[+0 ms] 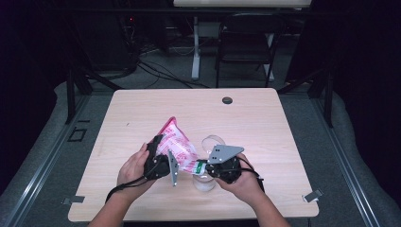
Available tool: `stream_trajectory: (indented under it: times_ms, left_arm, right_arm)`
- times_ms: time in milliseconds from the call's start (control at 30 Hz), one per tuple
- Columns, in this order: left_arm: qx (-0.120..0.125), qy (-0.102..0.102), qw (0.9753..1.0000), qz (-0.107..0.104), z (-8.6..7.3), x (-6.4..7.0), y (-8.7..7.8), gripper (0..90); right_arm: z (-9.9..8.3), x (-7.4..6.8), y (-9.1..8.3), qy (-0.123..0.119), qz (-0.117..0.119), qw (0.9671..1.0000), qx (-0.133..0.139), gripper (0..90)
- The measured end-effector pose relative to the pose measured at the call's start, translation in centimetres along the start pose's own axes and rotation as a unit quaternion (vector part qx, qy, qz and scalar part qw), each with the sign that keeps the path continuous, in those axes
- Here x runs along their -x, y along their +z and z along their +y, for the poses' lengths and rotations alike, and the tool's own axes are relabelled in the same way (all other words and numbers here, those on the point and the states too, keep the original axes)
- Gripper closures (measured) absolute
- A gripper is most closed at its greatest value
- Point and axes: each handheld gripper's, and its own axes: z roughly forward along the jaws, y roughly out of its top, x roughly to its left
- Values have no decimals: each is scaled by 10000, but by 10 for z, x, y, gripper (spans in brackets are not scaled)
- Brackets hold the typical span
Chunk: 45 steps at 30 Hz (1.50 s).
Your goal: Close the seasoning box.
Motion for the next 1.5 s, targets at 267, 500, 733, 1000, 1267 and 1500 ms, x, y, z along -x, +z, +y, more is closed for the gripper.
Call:
stream_trajectory:
  times_ms: [267, 500, 733, 1000, 1267, 1500]
  left_arm:
    - [44, 58, 9999, 96, 2, 0, -1, 597]
    - [65, 72, 9999, 121, 3, 0, -2, 598]
    - [95, 107, 9998, 135, 4, 1, -3, 598]
    - [87, 185, 9997, 144, 5, 1, -4, 598]
    - [97, 221, 9996, 144, 6, 2, -4, 598]
    - [116, 291, 9993, 194, 8, 1, -6, 598]
  right_arm:
    - [-1, 1, 0, 21, 3, 10000, 10, 900]
    - [-1, 1, -1, -1, 0, 10000, -8, 900]
    - [-2, 2, -2, 4, -25, 10000, -17, 900]
    - [-3, 2, -3, 17, -27, 10000, -22, 900]
    - [-4, 2, -3, 5, -40, 10000, -53, 900]
    - [-6, 3, -3, 17, -32, 10000, -71, 900]
